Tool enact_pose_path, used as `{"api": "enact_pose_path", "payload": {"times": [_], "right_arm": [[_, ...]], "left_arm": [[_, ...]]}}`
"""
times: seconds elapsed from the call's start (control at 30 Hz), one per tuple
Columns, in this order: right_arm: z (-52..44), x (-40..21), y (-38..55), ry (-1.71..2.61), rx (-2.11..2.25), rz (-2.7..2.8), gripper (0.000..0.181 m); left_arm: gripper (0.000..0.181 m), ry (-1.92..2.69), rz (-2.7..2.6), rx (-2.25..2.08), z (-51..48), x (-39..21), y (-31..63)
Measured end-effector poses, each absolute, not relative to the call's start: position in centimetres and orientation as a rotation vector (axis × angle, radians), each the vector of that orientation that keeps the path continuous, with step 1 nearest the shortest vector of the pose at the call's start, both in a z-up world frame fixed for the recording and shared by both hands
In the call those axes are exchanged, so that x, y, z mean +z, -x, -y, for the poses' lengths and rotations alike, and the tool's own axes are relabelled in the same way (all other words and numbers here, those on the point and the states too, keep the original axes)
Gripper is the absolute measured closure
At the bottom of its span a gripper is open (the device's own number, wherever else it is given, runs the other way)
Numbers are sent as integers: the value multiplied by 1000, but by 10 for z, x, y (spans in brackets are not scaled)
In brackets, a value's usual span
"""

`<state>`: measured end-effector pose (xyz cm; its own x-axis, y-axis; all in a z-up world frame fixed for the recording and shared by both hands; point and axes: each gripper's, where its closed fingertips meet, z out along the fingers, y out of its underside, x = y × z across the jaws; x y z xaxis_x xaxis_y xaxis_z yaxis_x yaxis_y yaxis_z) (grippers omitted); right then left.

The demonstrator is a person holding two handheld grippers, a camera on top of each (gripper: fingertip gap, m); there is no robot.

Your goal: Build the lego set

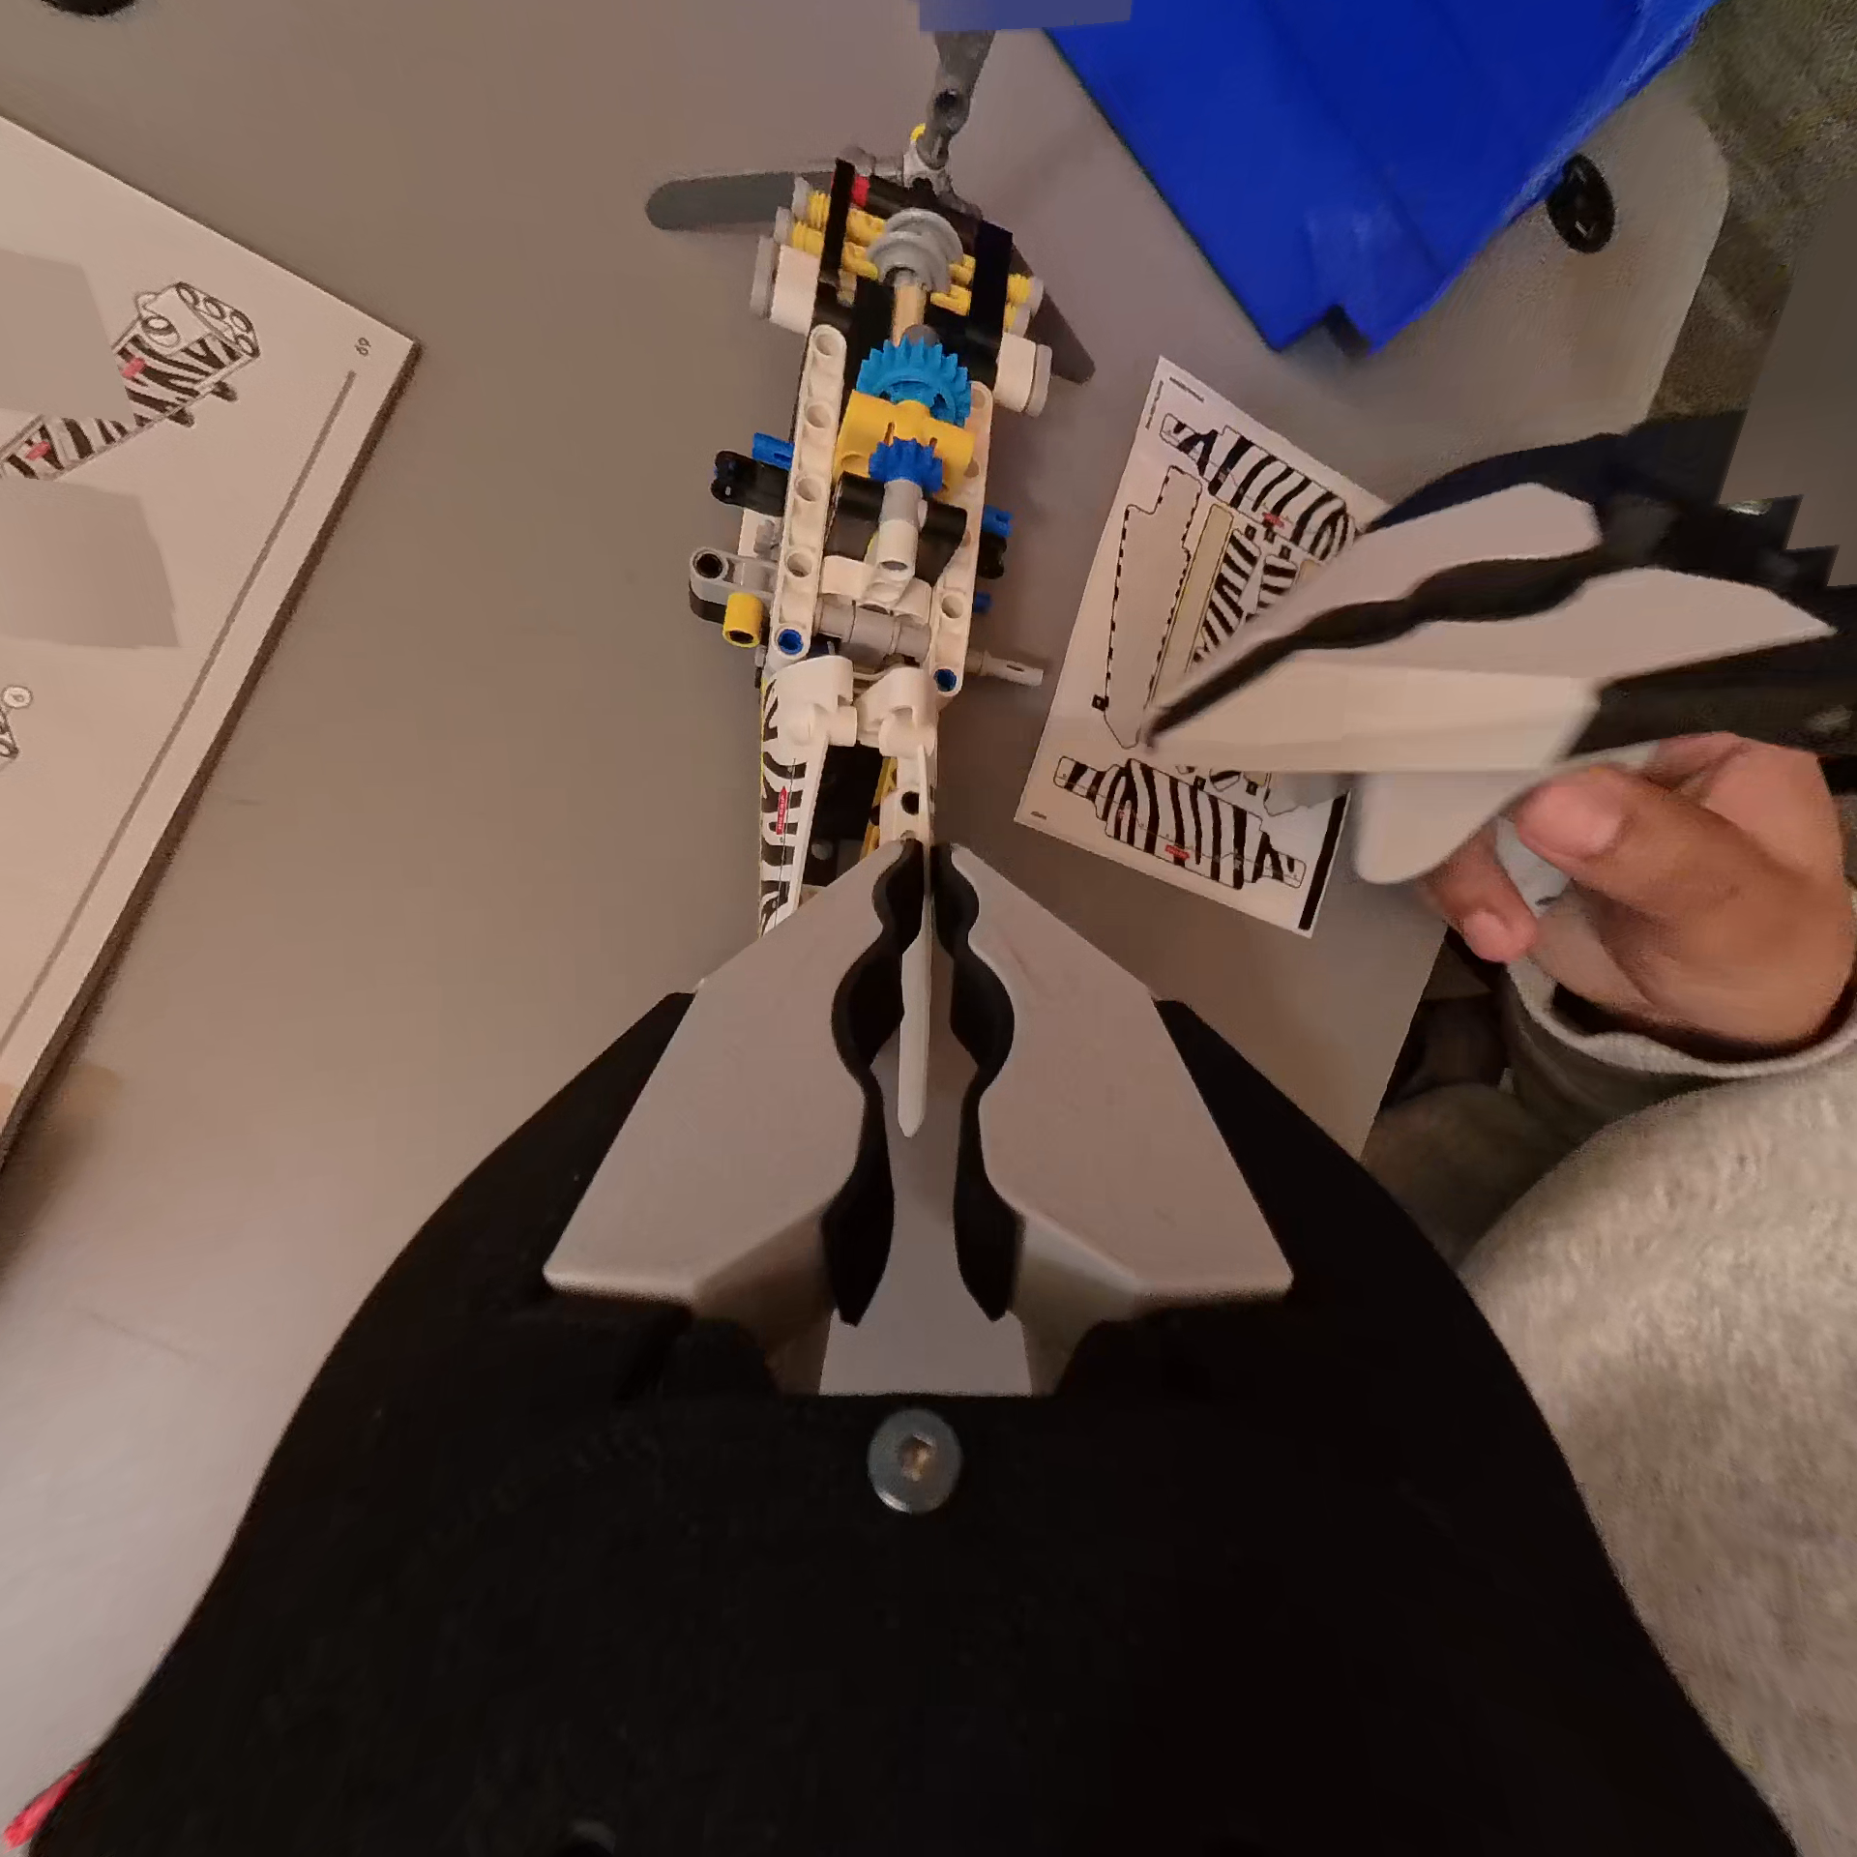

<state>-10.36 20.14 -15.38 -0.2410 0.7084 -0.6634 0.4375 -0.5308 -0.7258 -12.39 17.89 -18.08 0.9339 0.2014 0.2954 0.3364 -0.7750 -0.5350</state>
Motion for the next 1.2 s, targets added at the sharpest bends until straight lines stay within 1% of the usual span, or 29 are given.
{"api": "enact_pose_path", "payload": {"times": [0.1, 0.13, 0.17, 0.2, 0.23, 0.27, 0.33, 0.37, 0.43, 0.5, 0.6, 0.63, 0.7, 0.77, 0.83, 0.9, 0.97, 1.07, 1.1, 1.13, 1.2], "right_arm": [[-176, -140, 92, 1621, 1797, 1412, 181], [-165, -144, 88, 1601, 1751, 1437, 167], [-155, -149, 86, 1580, 1697, 1455, 144], [-148, -154, 84, 1560, 1652, 1467, 133], [-144, -155, 80, 1553, 1635, 1458, 133], [-139, -149, 76, 1511, 1673, 1438, 137], [-137, -123, 65, 1362, 1841, 1325, 158], [-145, -114, 65, 1355, 1883, 1225, 181], [-157, -117, 73, 1432, 1846, 1155, 181], [-158, -139, 84, 1573, 1684, 1211, 181], [-133, -157, 93, 1648, 1660, 1365, 180], [-131, -160, 96, 1684, 1660, 1356, 168], [-133, -164, 102, 1780, 1719, 1290, 163], [-136, -166, 107, 1910, 1870, 1174, 160], [-138, -171, 110, 2043, 2023, 1039, 165], [-144, -176, 113, 2108, 2058, 971, 173], [-156, -180, 116, 2097, 1926, 996, 181], [-181, -177, 116, 1942, 1558, 1111, 181], [-186, -173, 114, 1867, 1470, 1148, 173], [-188, -169, 113, 1804, 1420, 1179, 161], [-183, -162, 110, 1728, 1424, 1221, 146]], "left_arm": [[181, 2497, 333, -300, -178, -181, 123], [181, 2505, 315, -294, -178, -181, 123], [181, 2517, 293, -283, -178, -181, 123], [181, 2531, 270, -268, -178, -181, 123], [181, 2544, 245, -251, -178, -181, 123], [181, 2554, 220, -236, -178, -182, 123], [181, 2569, 182, -226, -179, -183, 122], [181, 2573, 168, -231, -179, -184, 122], [181, 2563, 169, -252, -181, -184, 122], [181, 2556, 173, -272, -181, -183, 123], [181, 2547, 169, -294, -181, -184, 123], [181, 2551, 165, -300, -180, -184, 123], [181, 2566, 149, -298, -177, -186, 123], [181, 2580, 128, -288, -176, -188, 124], [181, 2584, 114, -292, -175, -188, 125], [181, 2583, 104, -305, -176, -187, 126], [181, 2572, 101, -329, -178, -186, 126], [181, 2558, 79, -356, -180, -184, 125], [181, 2554, 58, -355, -181, -184, 125], [181, 2555, 39, -350, -181, -184, 126], [181, 2562, 11, -343, -181, -184, 126]]}}
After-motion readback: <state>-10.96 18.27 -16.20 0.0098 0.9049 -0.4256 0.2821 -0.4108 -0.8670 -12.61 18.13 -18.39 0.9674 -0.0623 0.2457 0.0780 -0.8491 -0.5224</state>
